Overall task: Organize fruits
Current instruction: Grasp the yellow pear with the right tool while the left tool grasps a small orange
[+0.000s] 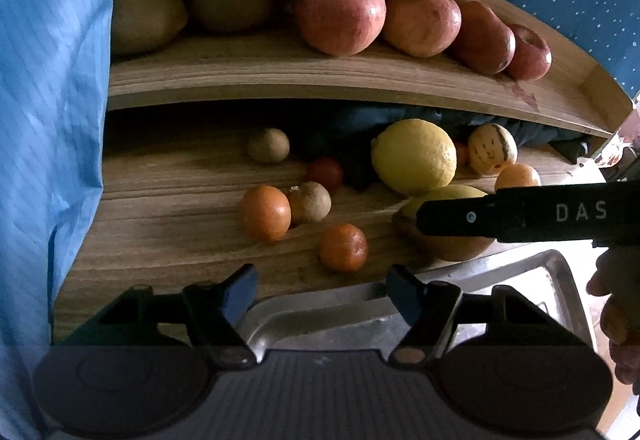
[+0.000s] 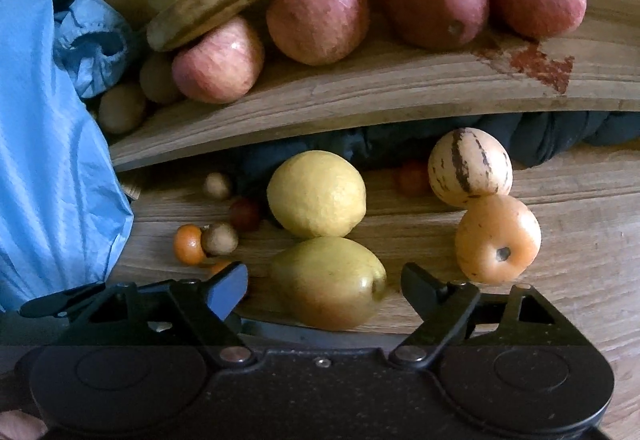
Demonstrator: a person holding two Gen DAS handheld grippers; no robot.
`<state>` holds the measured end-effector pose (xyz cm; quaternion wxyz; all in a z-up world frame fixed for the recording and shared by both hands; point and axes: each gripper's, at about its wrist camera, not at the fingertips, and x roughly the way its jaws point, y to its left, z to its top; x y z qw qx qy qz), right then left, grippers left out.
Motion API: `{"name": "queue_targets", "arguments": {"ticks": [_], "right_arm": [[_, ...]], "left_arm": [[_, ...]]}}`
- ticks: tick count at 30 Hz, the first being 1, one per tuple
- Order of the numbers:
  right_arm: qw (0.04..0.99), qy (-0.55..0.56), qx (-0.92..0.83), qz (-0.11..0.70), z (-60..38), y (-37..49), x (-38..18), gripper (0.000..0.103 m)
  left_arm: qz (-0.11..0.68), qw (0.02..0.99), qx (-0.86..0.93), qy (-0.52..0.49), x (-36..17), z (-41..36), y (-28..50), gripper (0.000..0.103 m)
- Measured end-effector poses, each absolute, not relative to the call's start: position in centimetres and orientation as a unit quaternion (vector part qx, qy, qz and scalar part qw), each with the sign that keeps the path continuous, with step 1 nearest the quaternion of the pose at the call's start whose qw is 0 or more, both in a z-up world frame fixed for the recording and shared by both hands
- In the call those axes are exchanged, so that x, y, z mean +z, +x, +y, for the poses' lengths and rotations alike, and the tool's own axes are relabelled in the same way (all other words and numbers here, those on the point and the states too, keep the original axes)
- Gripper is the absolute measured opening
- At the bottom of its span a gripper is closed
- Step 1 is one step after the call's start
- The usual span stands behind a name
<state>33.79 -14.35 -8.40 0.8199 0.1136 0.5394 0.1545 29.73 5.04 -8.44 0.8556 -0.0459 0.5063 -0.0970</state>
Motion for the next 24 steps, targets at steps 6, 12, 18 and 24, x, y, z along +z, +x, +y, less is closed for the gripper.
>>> {"name": "queue_targets", "arguments": {"ticks": [6, 12, 18, 24], "right_arm": [[0.819, 0.115, 0.154, 0.541, -14.1, 33.9, -8.7, 0.081], [0.818, 0.115, 0.157, 0.542, -13.9, 34.0, -9.1, 0.08], [0.817, 0.113, 0.155, 0.544, -13.9, 34.2, -9.3, 0.07], [0.817, 0.111, 0.158, 0.543, -13.7, 34.0, -9.4, 0.068]], "left_arm": [[0.507, 0.855, -0.096, -0.045, -8.7, 4.7, 30.2, 0.071], [0.504, 0.856, -0.097, -0.052, -8.8, 4.3, 30.5, 0.062], [0.503, 0.857, -0.098, -0.057, -8.9, 4.2, 30.6, 0.056], [0.504, 0.856, -0.096, -0.064, -9.1, 3.9, 31.1, 0.051]]}}
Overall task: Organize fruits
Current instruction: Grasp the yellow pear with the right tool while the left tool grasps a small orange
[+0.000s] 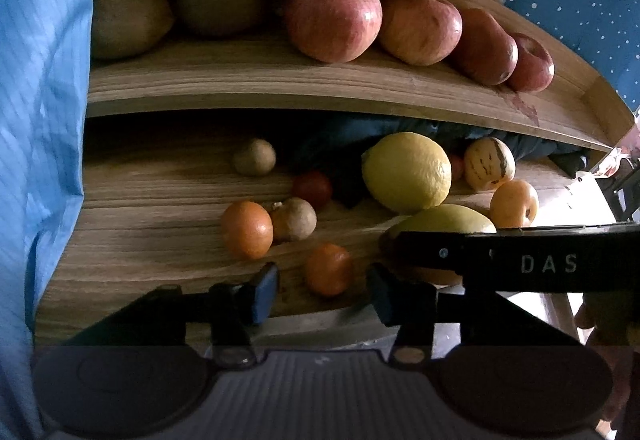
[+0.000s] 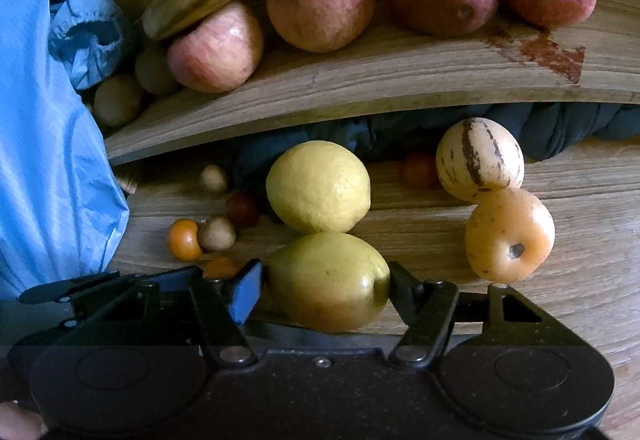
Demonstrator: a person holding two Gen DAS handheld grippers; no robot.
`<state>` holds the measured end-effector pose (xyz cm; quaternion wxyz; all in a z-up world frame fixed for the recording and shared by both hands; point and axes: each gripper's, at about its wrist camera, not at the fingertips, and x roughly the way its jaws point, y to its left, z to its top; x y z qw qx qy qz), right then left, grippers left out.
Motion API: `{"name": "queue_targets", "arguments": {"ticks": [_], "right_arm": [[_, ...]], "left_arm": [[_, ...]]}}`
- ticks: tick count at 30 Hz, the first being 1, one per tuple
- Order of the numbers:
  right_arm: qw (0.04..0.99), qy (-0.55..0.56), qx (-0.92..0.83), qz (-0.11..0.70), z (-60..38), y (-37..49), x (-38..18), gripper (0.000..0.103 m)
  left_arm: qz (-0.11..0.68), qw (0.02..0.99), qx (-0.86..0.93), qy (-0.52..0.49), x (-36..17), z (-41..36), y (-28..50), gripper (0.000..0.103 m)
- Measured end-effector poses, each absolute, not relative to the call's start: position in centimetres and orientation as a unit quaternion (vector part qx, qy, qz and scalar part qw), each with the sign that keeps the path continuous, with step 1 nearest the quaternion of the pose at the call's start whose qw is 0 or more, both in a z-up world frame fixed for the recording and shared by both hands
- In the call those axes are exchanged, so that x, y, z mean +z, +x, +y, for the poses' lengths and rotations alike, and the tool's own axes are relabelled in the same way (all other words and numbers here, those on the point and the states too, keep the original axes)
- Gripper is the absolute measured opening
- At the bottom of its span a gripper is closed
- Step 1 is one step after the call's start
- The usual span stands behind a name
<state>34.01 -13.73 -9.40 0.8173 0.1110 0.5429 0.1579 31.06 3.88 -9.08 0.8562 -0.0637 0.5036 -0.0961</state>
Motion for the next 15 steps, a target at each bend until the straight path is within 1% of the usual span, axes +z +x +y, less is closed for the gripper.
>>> {"name": "queue_targets", "arguments": {"ticks": [6, 8, 10, 15], "right_arm": [[0.817, 0.113, 0.159, 0.542, -13.77, 34.03, -9.4, 0.067], [0.817, 0.114, 0.159, 0.542, -13.83, 34.03, -9.39, 0.067], [0.818, 0.115, 0.159, 0.541, -13.88, 34.04, -9.44, 0.067], [0.818, 0.119, 0.161, 0.539, -14.1, 34.05, -9.44, 0.065]], "left_arm": [[0.504, 0.855, -0.098, -0.068, -9.24, 3.77, 31.33, 0.043], [0.505, 0.855, -0.101, -0.068, -9.26, 3.85, 31.26, 0.036], [0.506, 0.854, -0.103, -0.065, -9.3, 3.64, 31.32, 0.032], [0.505, 0.854, -0.103, -0.067, -9.24, 3.52, 31.26, 0.03]]}}
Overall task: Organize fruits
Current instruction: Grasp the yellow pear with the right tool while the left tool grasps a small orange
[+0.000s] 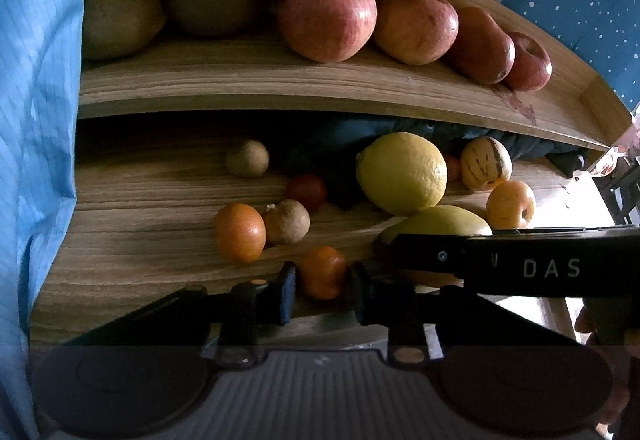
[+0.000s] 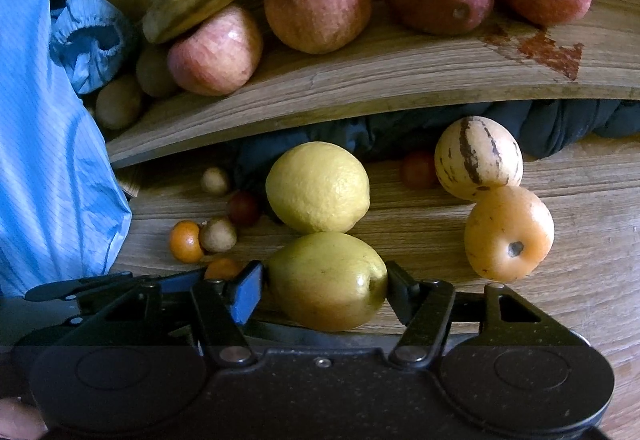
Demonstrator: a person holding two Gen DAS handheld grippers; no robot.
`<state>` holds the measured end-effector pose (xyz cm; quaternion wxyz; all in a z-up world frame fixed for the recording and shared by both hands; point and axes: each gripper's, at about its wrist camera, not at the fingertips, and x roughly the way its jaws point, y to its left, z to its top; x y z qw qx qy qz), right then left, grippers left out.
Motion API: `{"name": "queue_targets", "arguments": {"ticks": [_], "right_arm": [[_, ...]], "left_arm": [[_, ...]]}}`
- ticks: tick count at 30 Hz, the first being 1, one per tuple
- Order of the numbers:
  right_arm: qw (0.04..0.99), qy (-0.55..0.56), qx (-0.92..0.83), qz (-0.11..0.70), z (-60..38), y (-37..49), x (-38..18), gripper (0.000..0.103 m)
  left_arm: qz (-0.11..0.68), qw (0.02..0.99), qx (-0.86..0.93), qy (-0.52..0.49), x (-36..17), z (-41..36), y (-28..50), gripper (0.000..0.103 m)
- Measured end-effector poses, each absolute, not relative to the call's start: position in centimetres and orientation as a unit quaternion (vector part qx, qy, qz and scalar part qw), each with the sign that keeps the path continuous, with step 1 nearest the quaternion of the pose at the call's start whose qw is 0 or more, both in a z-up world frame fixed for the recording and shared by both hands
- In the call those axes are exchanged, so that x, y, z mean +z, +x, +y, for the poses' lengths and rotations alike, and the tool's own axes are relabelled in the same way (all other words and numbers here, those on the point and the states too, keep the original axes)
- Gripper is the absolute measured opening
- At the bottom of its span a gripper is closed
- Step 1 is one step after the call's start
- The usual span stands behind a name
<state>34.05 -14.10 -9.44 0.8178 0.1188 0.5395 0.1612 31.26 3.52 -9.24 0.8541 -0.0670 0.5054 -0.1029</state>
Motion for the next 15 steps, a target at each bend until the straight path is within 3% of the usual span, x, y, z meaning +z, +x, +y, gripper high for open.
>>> {"name": "queue_targets", "arguments": {"ticks": [15], "right_arm": [[0.831, 0.119, 0.17, 0.516, -14.3, 33.1, -8.1, 0.061]], "left_arm": [[0.489, 0.864, -0.101, -0.063, -7.9, 3.6, 30.2, 0.03]]}}
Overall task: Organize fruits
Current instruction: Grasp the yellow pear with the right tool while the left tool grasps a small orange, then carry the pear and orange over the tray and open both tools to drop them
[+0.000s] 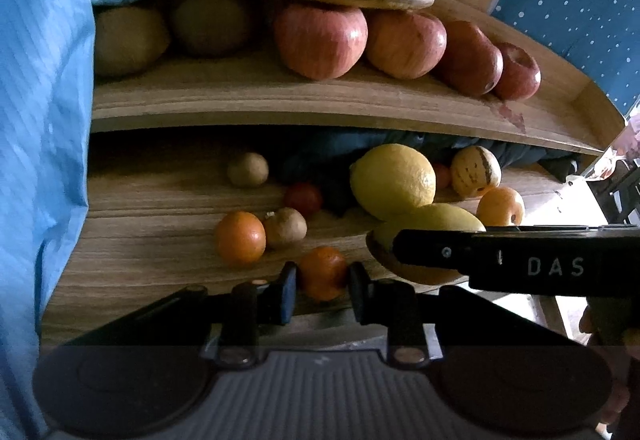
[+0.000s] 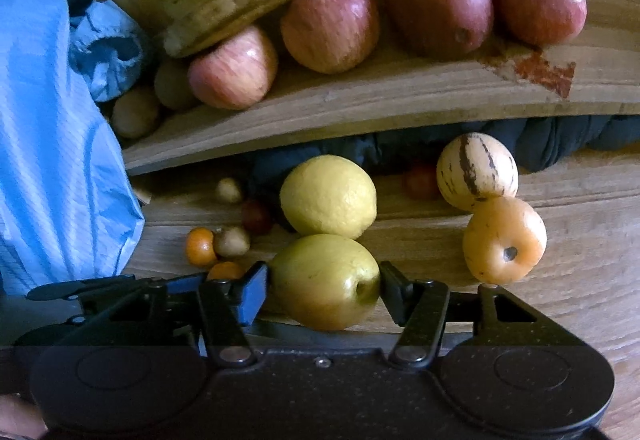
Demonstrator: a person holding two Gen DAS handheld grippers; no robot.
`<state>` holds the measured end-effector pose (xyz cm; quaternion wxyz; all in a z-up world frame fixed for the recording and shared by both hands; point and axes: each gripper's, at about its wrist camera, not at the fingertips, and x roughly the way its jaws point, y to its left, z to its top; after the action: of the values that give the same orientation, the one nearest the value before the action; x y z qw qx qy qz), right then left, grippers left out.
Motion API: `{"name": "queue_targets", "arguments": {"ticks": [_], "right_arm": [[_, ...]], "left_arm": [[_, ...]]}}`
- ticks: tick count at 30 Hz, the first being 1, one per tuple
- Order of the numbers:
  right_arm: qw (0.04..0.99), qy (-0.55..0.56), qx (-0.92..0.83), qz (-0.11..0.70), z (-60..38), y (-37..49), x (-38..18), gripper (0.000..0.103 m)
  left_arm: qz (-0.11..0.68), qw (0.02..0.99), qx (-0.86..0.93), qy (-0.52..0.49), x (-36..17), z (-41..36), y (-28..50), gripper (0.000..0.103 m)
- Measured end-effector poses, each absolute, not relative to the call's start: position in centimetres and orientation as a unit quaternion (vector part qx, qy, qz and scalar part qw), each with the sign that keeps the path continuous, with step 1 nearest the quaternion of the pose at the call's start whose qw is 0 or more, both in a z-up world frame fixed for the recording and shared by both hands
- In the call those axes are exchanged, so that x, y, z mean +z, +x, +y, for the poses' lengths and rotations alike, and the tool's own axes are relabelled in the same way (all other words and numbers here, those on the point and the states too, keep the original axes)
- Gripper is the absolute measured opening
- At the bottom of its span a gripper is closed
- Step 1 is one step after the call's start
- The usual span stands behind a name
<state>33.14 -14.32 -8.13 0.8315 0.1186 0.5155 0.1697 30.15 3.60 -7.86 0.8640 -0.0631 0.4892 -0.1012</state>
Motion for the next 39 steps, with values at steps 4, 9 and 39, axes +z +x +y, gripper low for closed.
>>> {"name": "queue_targets", "arguments": {"ticks": [4, 9, 39], "right_arm": [[0.837, 0.118, 0.172, 0.506, -14.3, 32.7, -7.3, 0.061], [0.841, 0.119, 0.176, 0.498, -14.4, 31.6, -6.3, 0.06], [0.81, 0.136, 0.191, 0.538, -15.0, 20.7, -7.3, 0.059]], "left_arm": [[0.481, 0.869, -0.1, -0.061, -7.3, 3.7, 29.7, 0.03], [0.472, 0.874, -0.104, -0.059, -6.6, 3.9, 28.7, 0.03], [0.508, 0.839, -0.195, -0.025, -6.6, 5.9, 23.0, 0.03]]}}
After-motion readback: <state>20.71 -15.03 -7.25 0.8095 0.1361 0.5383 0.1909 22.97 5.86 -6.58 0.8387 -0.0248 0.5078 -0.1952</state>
